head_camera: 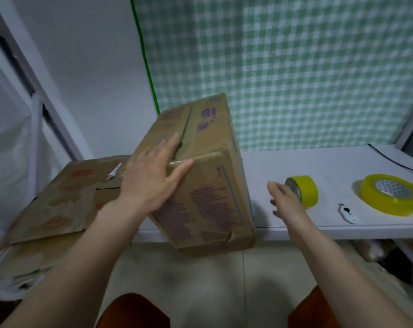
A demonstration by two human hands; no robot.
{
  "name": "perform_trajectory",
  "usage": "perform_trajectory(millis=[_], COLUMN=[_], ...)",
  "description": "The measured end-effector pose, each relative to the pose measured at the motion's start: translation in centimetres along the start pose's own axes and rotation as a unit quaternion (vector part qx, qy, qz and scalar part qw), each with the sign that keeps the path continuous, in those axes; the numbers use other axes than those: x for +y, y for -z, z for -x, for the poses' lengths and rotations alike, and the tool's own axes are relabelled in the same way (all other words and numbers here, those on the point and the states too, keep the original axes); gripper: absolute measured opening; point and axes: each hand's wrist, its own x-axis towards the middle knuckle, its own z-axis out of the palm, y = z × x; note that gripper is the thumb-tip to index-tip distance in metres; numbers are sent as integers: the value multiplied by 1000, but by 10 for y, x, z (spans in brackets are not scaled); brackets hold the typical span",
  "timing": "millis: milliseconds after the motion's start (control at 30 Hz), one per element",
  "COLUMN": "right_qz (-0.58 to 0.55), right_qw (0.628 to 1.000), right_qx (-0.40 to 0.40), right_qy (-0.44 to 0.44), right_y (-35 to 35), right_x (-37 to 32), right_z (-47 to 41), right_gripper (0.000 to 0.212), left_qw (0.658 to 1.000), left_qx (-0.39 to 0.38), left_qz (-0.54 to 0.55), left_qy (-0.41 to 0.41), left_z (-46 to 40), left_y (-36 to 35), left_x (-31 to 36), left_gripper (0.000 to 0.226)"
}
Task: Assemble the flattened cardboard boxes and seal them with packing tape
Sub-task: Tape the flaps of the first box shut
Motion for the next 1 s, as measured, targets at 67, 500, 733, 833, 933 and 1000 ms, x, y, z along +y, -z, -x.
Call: perform_trajectory(millis=[67,500,733,833,933,1000], right_qz=[23,-143,-27,-38,-57,-103], right_qw=[996,960,965,968,966,955], right_qx=[-28,-228,-259,-236,-217,-213], right_qy=[-81,-81,-33,-80,-126,-180], right_y=[-4,-53,-64,-70,-84,-100], right_x=[15,-22,-29,-21,-11,-6], right_z=[0,34,46,36,21,10], right_gripper=[40,25,29,34,37,38], left_qw=[998,973,962,941,914,906], left_qx=[24,120,-168,-257,-309,-293], left_qz=[49,-11,-178,-180,-236,-289], left_qy=[12,-197,125,125,114,99], left_z=[2,31,16,4,-3,-3], left_y=[6,-10,-16,-9,-6,-9], left_x=[-21,20,11,21,23,15], left_gripper=[75,56,96,114,126,126])
